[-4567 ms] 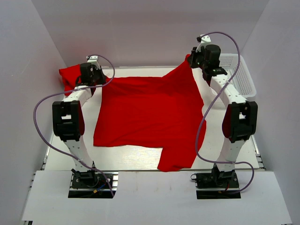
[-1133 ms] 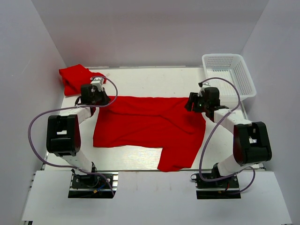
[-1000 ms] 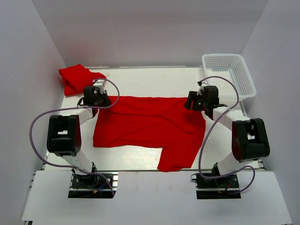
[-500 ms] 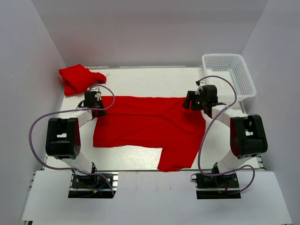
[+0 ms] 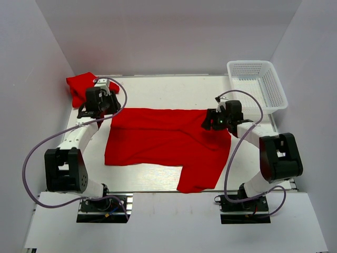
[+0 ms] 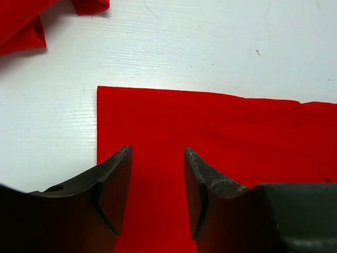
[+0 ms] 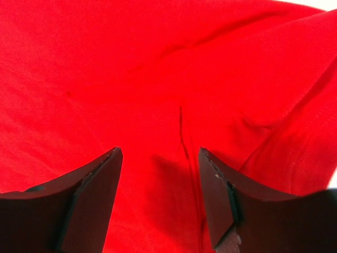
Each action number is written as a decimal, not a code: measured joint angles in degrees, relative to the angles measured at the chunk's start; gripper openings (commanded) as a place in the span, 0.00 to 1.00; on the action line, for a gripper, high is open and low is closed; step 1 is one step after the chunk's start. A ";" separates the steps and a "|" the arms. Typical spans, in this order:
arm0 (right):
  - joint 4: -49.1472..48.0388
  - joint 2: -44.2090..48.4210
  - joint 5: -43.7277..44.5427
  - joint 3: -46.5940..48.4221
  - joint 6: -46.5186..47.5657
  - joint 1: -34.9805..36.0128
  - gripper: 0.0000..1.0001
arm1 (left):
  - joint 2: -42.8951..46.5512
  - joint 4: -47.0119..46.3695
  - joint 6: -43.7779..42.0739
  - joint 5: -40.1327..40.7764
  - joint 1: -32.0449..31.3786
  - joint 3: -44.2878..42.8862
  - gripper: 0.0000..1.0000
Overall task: Fold and stack the t-shirts
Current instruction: Fold the flattened tshirt in 1/3 of the way, then grap the side of the flattened tshirt closest away from the robot with both arms
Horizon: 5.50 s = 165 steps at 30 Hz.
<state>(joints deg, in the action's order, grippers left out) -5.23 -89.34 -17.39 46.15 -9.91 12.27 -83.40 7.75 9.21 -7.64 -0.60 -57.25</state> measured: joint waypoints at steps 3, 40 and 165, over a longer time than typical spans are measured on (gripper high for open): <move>0.50 -3.21 -0.02 1.51 0.87 0.33 0.64 | 1.81 0.83 -0.81 -0.76 0.00 0.00 0.56; -2.08 9.07 -10.91 -9.94 -2.36 13.29 0.54 | 3.06 2.54 -3.04 -3.54 0.15 0.20 0.56; 3.30 22.99 4.44 -24.22 -12.81 -2.08 0.69 | 4.00 2.43 19.30 12.28 2.23 15.65 0.93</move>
<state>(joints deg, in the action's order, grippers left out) -1.93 -66.35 -12.95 21.93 -22.72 10.20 -79.40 10.17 28.51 4.64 1.63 -41.60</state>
